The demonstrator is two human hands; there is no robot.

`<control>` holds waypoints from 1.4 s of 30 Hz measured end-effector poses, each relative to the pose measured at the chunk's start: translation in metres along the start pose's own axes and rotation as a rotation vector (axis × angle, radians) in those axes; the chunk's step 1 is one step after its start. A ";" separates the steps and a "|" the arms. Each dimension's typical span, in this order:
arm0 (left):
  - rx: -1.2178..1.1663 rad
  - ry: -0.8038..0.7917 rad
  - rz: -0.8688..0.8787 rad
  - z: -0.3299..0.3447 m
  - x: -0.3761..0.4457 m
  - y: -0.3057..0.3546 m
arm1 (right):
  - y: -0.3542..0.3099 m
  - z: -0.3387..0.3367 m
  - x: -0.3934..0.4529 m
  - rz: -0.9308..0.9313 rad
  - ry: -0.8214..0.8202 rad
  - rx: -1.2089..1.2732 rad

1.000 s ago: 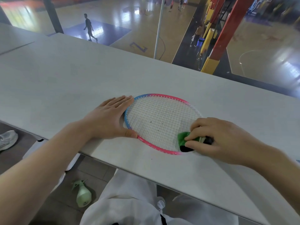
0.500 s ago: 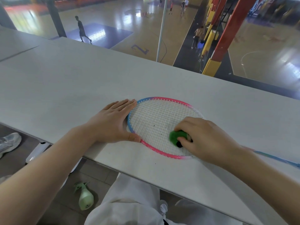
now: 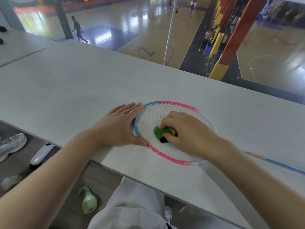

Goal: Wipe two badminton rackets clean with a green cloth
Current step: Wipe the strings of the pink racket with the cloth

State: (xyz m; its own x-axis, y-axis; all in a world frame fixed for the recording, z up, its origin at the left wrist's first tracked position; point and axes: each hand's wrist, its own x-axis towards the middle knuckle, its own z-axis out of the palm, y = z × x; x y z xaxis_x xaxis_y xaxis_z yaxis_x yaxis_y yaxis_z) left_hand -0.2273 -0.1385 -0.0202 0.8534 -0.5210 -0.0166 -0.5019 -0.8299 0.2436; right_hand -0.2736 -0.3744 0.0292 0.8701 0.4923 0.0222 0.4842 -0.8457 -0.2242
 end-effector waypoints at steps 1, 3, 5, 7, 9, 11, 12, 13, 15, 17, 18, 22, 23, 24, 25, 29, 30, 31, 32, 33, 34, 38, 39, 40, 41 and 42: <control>0.001 -0.001 -0.002 0.000 0.000 0.000 | 0.005 -0.003 -0.007 0.006 -0.033 -0.008; 0.001 -0.003 -0.006 0.001 0.001 -0.001 | 0.016 -0.010 -0.024 0.027 -0.097 -0.023; 0.000 -0.008 -0.008 0.001 0.001 -0.001 | 0.028 -0.018 -0.042 0.069 -0.152 -0.036; -0.002 -0.014 -0.009 0.001 0.001 -0.002 | 0.036 -0.024 -0.058 0.117 -0.181 -0.057; -0.003 -0.016 -0.007 0.001 0.002 -0.003 | 0.040 -0.026 -0.070 0.152 -0.181 -0.082; -0.002 -0.016 -0.008 0.001 0.002 -0.003 | 0.039 -0.024 -0.073 0.149 -0.154 -0.105; -0.002 -0.014 -0.008 0.001 0.002 -0.002 | 0.038 -0.023 -0.072 0.139 -0.140 -0.112; 0.000 -0.015 -0.007 0.001 0.003 -0.002 | 0.036 -0.022 -0.068 0.132 -0.131 -0.112; 0.005 -0.028 -0.008 0.000 0.002 -0.001 | 0.030 -0.021 -0.057 0.122 -0.118 -0.083; 0.007 -0.027 -0.011 0.000 0.002 0.000 | 0.021 -0.016 -0.040 0.077 -0.082 -0.057; 0.007 -0.022 -0.012 0.000 0.003 0.000 | 0.016 -0.012 -0.029 0.045 -0.055 -0.058; -0.034 0.003 -0.001 -0.001 0.001 0.001 | -0.014 0.007 0.025 -0.061 0.056 -0.040; -0.054 0.016 0.008 -0.001 0.000 0.001 | -0.023 0.011 0.039 -0.079 0.088 -0.032; -0.065 0.029 0.018 -0.002 0.000 0.001 | -0.030 0.014 0.050 -0.089 0.115 -0.023; -0.066 0.041 0.024 -0.003 0.000 0.001 | -0.036 0.016 0.059 -0.086 0.130 -0.020; -0.075 0.044 0.020 -0.004 0.000 0.001 | -0.036 0.020 0.062 -0.077 0.133 0.001; -0.083 0.041 0.022 -0.004 0.000 0.001 | -0.032 0.018 0.057 -0.078 0.129 0.002; -0.090 0.037 0.021 -0.004 0.000 0.001 | -0.028 0.015 0.052 -0.072 0.114 -0.001; -0.091 0.028 0.016 -0.004 0.000 0.001 | -0.024 0.013 0.046 -0.057 0.091 -0.009; -0.082 0.014 0.007 -0.005 0.000 0.002 | -0.018 0.010 0.039 -0.029 0.061 -0.014; -0.064 0.002 -0.002 -0.004 0.000 0.002 | -0.013 0.007 0.031 0.002 0.041 -0.015; -0.009 -0.023 -0.022 -0.002 0.001 0.001 | 0.008 -0.002 -0.011 0.100 0.002 -0.051; -0.009 -0.025 -0.023 -0.001 0.001 0.001 | 0.013 -0.005 -0.022 0.122 -0.010 -0.071; -0.010 -0.026 -0.022 -0.001 0.001 0.000 | 0.018 -0.008 -0.034 0.150 -0.026 -0.091; -0.011 -0.025 -0.020 -0.001 0.001 0.000 | 0.024 -0.011 -0.045 0.181 -0.045 -0.111; -0.010 -0.022 -0.018 -0.001 0.001 0.000 | 0.029 -0.016 -0.055 0.214 -0.066 -0.127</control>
State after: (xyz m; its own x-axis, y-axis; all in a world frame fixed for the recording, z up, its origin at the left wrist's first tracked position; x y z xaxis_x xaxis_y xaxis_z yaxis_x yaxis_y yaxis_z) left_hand -0.2265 -0.1387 -0.0191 0.8587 -0.5106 -0.0427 -0.4852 -0.8371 0.2526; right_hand -0.3063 -0.4290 0.0368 0.9484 0.3077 -0.0767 0.3005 -0.9493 -0.0922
